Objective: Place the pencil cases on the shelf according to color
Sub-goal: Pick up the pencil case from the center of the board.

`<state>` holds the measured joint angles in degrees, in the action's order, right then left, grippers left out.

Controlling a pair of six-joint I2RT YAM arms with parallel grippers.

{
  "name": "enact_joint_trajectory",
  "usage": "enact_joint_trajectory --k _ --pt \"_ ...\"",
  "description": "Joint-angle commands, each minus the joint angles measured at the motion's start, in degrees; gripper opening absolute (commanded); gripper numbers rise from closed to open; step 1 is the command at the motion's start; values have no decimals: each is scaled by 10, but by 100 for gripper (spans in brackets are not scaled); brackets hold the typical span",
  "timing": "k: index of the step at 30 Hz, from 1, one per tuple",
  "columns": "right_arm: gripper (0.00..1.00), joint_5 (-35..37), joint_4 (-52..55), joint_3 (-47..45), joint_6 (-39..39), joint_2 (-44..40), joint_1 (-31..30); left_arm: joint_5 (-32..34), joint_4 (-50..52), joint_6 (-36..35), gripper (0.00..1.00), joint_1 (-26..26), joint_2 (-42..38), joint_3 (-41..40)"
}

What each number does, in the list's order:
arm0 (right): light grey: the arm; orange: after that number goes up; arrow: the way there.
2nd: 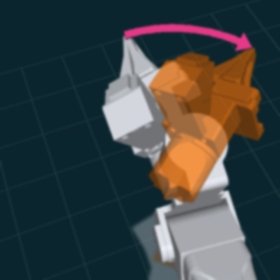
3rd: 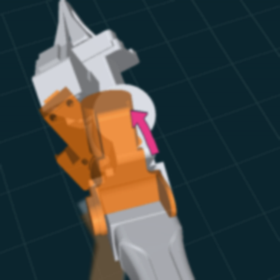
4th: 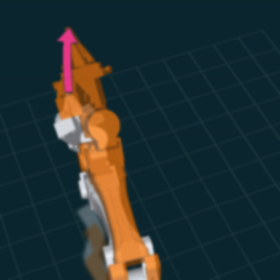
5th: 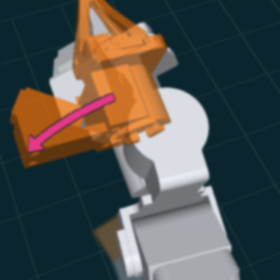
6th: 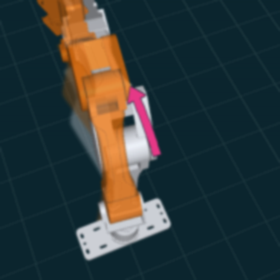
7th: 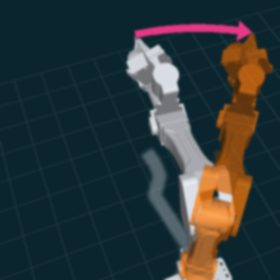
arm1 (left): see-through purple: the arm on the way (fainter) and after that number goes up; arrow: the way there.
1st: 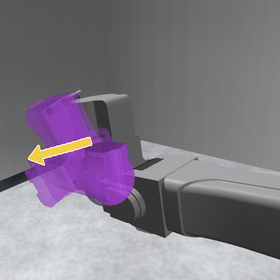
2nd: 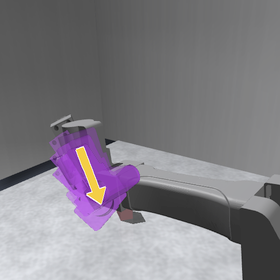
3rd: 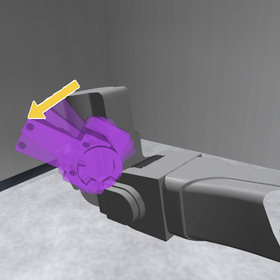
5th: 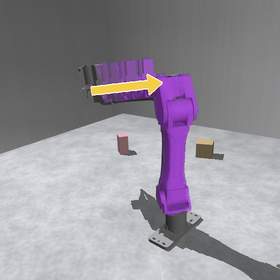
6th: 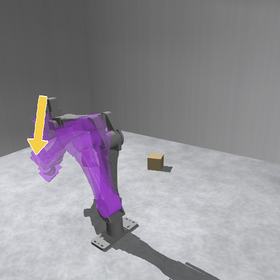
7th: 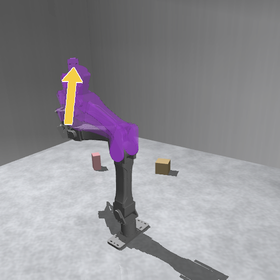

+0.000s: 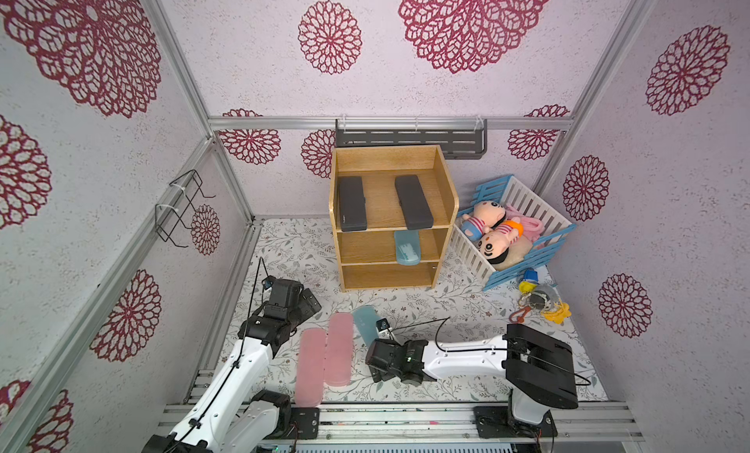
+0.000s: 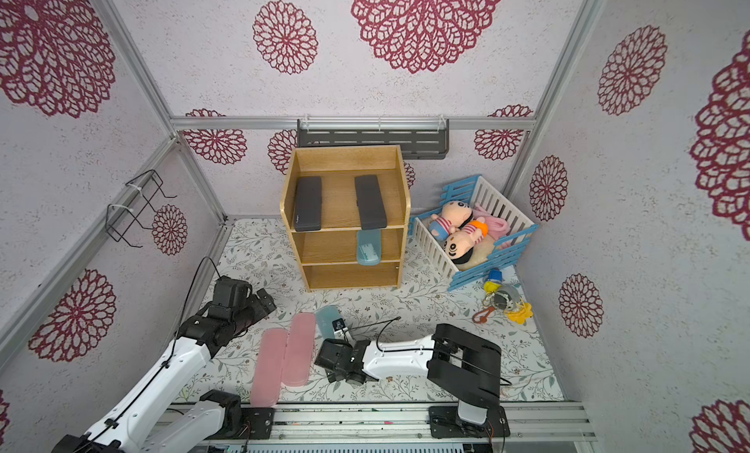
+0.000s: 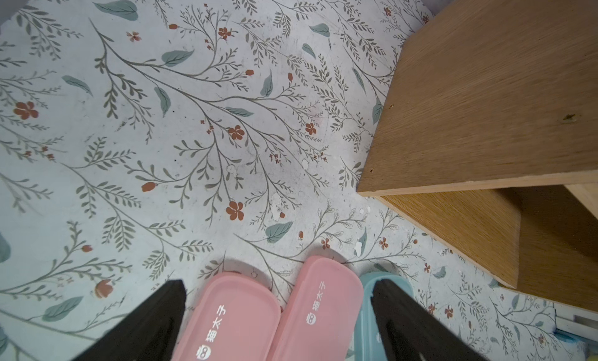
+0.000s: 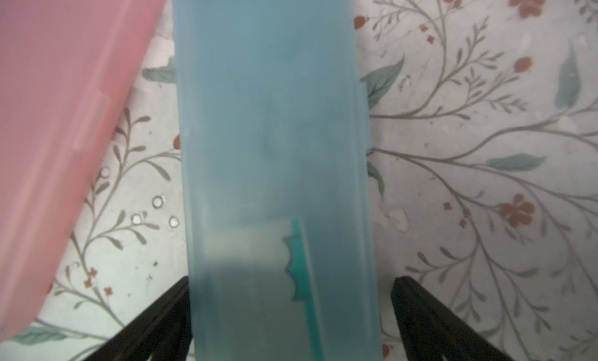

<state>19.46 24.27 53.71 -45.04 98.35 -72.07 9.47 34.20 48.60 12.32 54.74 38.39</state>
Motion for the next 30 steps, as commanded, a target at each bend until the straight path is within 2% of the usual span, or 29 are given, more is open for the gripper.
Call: enact_joint_trajectory --k 1,10,14,17,20,24,30 --pt "99 -10 -31 -1 37 -11 1 -13 -11 4 97 -3 1 -5" --pt "99 -32 -83 -37 51 10 0 -8 -6 2 97 -1 -5 -7" --pt "93 -28 -111 -65 46 6 -2 -8 -7 1 97 -1 -1 -1" --pt "86 -13 -107 -68 43 6 -3 -7 6 -1 97 -1 1 11" --pt "73 7 -97 -70 38 -4 -5 -8 9 1 97 0 -5 11" --pt "66 44 -79 -72 30 -53 -10 -6 13 7 97 0 -21 7" --pt "64 77 -72 -80 29 -172 -13 -9 16 6 97 1 -29 14"
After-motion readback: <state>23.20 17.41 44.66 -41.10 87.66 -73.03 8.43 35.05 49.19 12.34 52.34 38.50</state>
